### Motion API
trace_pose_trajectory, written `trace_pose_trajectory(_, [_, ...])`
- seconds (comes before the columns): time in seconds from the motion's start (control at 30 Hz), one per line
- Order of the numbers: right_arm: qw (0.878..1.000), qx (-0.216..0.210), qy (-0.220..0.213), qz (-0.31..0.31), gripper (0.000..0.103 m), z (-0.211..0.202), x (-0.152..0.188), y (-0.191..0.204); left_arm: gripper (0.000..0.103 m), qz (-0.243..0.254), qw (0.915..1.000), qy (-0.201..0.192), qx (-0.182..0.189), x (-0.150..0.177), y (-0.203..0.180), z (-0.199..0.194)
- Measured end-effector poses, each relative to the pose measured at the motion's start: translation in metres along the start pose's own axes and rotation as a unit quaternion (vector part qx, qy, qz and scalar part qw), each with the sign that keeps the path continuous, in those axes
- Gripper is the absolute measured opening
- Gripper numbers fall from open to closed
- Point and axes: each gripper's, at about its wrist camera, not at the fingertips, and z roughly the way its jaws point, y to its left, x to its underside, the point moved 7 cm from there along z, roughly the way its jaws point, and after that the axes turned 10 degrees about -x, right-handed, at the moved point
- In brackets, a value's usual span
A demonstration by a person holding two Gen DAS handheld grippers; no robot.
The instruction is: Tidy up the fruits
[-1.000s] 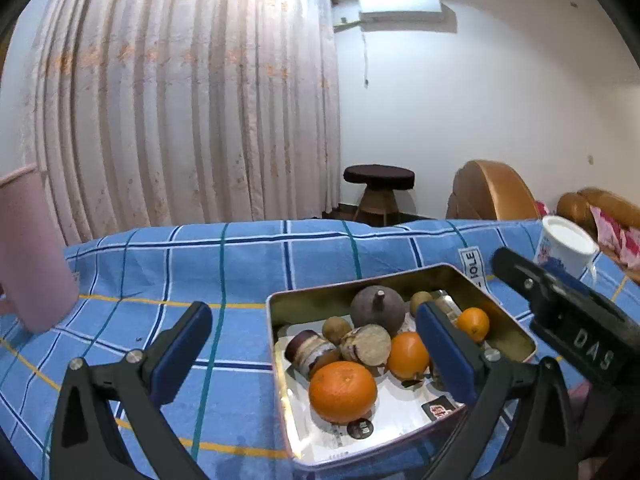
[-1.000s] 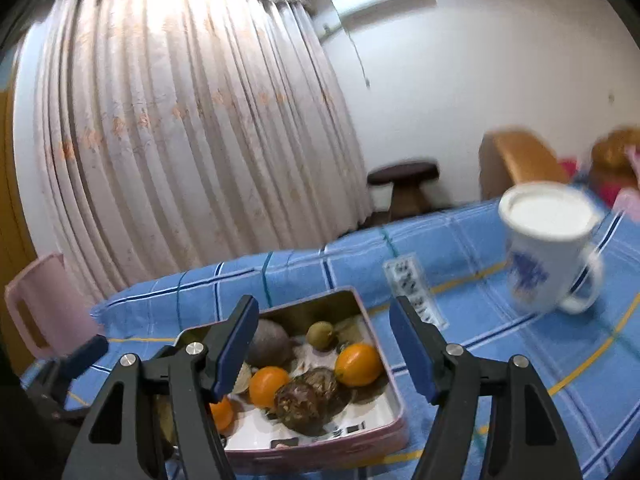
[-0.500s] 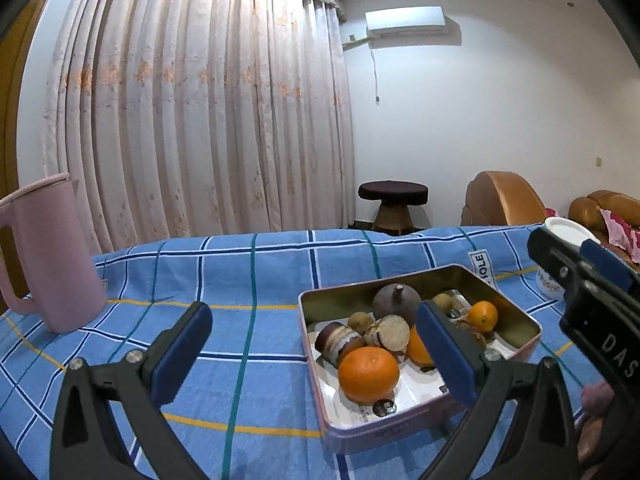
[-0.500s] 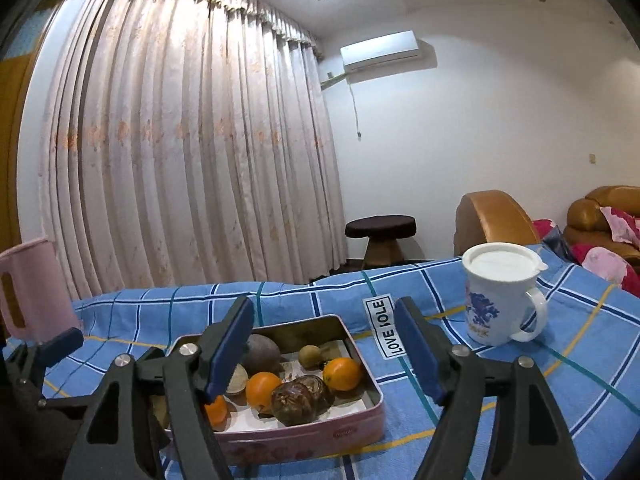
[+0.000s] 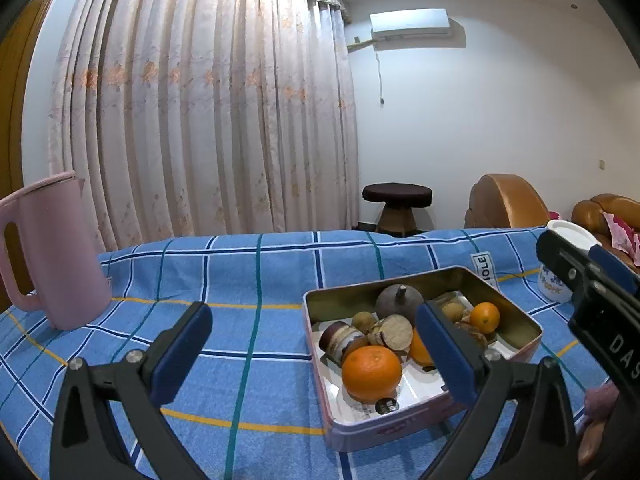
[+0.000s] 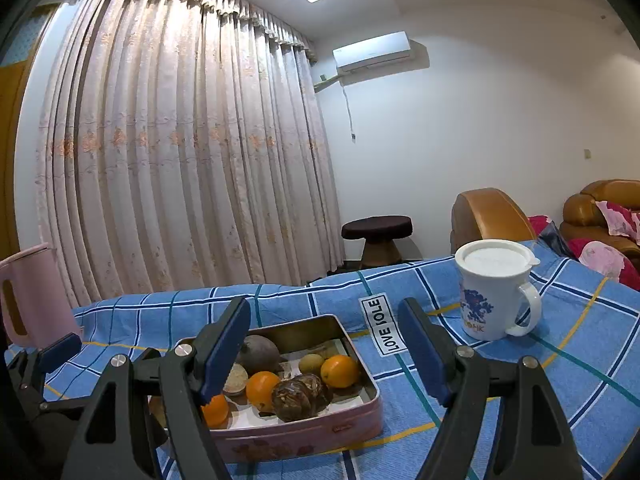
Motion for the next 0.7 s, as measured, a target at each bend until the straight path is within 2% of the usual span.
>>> trace_pose_trajectory(0.7, [1.000, -0.001, 0.000, -0.002, 0.077, 0.0009, 0.0000, -0.0009, 0.103, -0.004, 0.9999, 0.004, -0.009, -0.0003, 0.0034, 0.0007])
